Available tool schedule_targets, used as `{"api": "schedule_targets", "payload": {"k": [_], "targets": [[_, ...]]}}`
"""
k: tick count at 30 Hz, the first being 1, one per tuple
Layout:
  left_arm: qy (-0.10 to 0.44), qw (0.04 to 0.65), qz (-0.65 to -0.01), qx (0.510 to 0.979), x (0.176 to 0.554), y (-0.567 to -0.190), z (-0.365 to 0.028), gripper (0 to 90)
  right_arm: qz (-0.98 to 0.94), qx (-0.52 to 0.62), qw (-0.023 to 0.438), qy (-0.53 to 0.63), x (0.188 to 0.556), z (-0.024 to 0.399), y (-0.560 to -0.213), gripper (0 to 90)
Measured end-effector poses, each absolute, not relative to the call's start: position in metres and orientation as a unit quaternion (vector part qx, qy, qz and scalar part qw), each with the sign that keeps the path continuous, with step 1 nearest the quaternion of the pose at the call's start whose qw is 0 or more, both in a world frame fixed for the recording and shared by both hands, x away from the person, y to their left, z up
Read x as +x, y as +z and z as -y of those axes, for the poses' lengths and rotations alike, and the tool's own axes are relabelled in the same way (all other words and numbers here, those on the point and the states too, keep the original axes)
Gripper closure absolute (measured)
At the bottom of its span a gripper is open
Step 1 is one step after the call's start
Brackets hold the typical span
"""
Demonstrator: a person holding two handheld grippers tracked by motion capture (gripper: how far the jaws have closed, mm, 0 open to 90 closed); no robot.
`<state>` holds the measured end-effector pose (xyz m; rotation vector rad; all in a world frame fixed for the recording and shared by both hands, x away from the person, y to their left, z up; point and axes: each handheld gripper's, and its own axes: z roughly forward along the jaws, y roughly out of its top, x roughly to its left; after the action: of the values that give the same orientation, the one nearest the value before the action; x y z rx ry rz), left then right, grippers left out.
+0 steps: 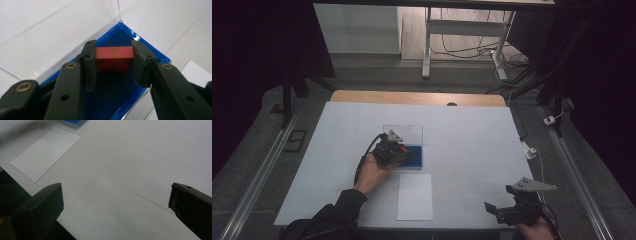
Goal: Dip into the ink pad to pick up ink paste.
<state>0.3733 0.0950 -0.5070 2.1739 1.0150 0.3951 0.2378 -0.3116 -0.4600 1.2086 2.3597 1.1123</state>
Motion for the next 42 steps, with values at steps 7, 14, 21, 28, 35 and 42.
{"api": "schedule_targets", "payload": {"k": [7, 14, 21, 28, 35, 42], "targets": [[0.156, 0.341, -0.393, 0.840, 0.374, -0.506, -0.092, 58.7, -0.814, 0.416, 0.133, 0.383, 0.238, 0.311, -0.460, 0.0], [0.141, 0.349, -0.400, 0.836, 0.376, -0.506, -0.096, 58.6, -0.814, 0.416, 0.133, 0.383, 0.238, 0.311, -0.460, 0.0], [0.151, 0.332, -0.397, 0.842, 0.375, -0.501, -0.091, 58.3, -0.813, 0.417, 0.134, 0.383, 0.237, 0.312, -0.460, 0.0], [0.135, 0.350, -0.401, 0.836, 0.374, -0.491, -0.098, 58.2, -0.812, 0.417, 0.135, 0.386, 0.237, 0.312, -0.460, 0.0], [0.126, 0.373, -0.398, 0.829, 0.368, -0.476, -0.109, 58.2, -0.812, 0.416, 0.136, 0.386, 0.237, 0.312, -0.460, 0.0], [0.104, 0.382, -0.396, 0.828, 0.362, -0.467, -0.117, 58.2, -0.812, 0.414, 0.136, 0.387, 0.237, 0.312, -0.460, 0.0]]}}
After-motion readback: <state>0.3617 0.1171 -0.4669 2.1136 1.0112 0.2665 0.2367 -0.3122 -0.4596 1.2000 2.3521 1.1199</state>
